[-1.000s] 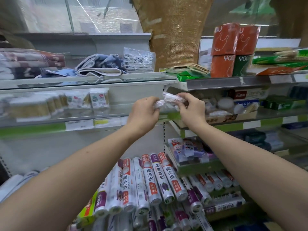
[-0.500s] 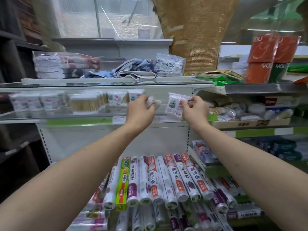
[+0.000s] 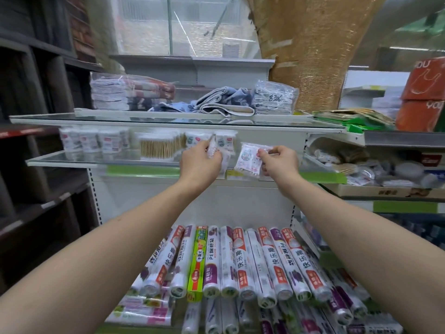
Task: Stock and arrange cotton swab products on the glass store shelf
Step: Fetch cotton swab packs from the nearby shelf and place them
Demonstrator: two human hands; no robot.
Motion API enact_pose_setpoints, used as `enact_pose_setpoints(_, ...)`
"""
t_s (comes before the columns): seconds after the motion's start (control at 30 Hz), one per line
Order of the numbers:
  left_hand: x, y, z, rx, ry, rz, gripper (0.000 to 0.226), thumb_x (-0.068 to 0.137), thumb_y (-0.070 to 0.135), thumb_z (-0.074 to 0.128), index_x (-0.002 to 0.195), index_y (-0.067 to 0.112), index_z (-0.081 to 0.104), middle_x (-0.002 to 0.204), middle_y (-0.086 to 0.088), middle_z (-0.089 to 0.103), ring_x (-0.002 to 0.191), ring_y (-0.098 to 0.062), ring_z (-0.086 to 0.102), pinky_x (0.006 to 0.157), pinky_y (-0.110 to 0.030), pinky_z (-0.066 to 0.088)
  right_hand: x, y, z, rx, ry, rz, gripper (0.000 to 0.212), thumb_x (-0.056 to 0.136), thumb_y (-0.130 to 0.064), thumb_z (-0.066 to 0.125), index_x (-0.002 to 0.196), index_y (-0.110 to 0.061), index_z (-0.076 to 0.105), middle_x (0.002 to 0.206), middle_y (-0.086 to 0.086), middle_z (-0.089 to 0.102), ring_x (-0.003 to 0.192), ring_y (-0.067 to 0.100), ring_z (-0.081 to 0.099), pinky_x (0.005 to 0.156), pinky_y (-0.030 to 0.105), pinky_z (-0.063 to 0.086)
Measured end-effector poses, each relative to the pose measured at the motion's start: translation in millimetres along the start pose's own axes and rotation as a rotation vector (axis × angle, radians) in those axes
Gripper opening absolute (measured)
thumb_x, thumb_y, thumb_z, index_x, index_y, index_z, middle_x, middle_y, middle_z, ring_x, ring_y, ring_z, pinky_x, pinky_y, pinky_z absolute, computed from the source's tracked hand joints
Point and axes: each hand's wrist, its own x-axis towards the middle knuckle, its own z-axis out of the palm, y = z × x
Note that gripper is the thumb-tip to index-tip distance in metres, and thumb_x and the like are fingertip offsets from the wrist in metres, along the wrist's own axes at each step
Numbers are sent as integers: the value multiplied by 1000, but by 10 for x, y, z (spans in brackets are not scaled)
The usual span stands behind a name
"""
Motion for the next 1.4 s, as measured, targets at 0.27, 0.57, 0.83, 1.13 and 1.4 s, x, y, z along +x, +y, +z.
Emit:
enact_pose_setpoints(0.27, 321, -147, 49, 29, 91, -47, 20, 90, 28, 57, 77, 13, 59, 70, -1, 60, 65, -17, 51, 55, -29, 33, 344, -61, 190, 47, -62, 41, 22, 87, -24, 75, 80, -12, 58, 78, 14, 66, 59, 23, 56, 61, 40, 57)
enact_pose_setpoints(0.57, 652, -249, 152, 118, 141, -33, 20, 92, 29, 57, 86, 11, 65, 79, -6, 65, 79, -28, 57, 69, -38, 42, 886, -16, 550, 22, -204, 95, 21, 85, -10, 78, 85, -7, 57, 80, 17, 64, 55, 24, 59, 62, 37, 60)
enact_pose_setpoints(0.83, 871, -469, 270, 202, 69, -16, 15, 91, 30, 63, 101, 22, 71, 92, -3, 72, 90, -30, 64, 83, -41, 55, 1256, 65, 880, -168, -257, 42, 28, 77, -17, 84, 70, -19, 57, 85, 7, 67, 92, 30, 70, 91, 47, 57)
enact_pose_setpoints(1.13, 1103, -489, 356, 132, 80, -188, 45, 90, 45, 73, 122, 18, 59, 107, -5, 66, 98, -24, 62, 88, -34, 49, 1314, 108, 929, -306, -223, -28, 29, 81, -33, 80, 65, -15, 64, 85, 10, 73, 93, 27, 70, 89, 36, 55)
enact_pose_setpoints(1.4, 1179, -375, 495, -217, -16, -268, 42, 80, 19, 87, 113, 14, 62, 101, -6, 69, 73, -8, 69, 55, -12, 51, 1198, 22, 730, -410, -222, -73, 33, 87, -47, 68, 81, -14, 72, 94, 10, 70, 101, 27, 63, 86, 35, 51)
